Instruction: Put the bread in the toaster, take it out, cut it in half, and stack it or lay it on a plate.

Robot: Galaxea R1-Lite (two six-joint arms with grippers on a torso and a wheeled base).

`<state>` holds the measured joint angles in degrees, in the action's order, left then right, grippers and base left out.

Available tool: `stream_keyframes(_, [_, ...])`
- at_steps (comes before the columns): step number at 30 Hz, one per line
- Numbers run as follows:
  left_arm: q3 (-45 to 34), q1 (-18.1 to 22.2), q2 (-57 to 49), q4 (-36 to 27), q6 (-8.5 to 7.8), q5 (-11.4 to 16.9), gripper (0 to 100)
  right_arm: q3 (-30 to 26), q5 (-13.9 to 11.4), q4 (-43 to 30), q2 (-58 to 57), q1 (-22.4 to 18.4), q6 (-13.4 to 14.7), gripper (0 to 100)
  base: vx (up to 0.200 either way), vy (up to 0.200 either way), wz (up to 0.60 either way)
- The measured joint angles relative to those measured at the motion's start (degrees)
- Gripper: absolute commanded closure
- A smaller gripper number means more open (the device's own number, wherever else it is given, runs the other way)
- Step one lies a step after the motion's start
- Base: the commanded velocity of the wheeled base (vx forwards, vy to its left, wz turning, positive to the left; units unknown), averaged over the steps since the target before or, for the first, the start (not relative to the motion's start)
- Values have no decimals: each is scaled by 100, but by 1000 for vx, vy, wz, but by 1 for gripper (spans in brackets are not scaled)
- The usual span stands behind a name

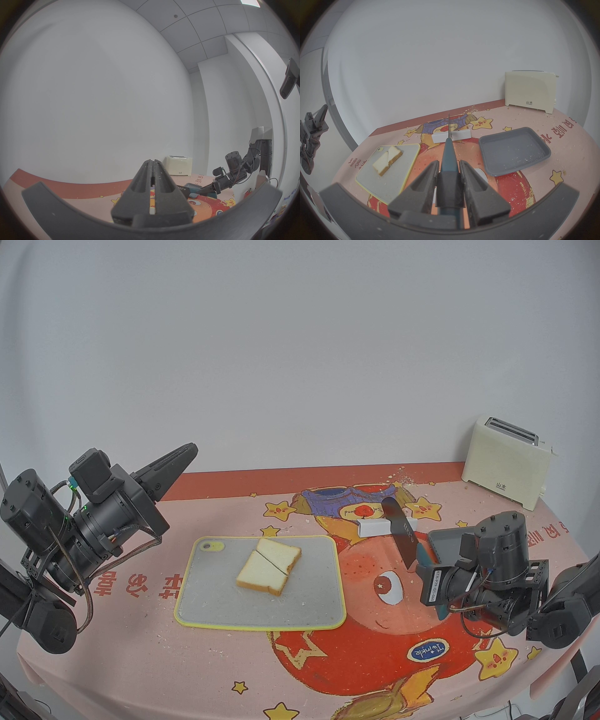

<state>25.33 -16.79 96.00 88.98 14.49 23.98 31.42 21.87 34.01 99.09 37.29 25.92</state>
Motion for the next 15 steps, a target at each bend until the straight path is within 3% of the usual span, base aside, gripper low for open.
stream_keyframes(12, [-95,-16,11,-2,-24,16,100,-99,2,9,15,13,-4,100,0,0,0])
stream_keyframes(13, [-98,-16,11,0,-27,13,100,-102,0,9,15,13,-2,0,0,0,0])
stream_keyframes(15, [-105,-16,11,0,-33,11,100,-110,2,4,15,13,0,0,0,0,0])
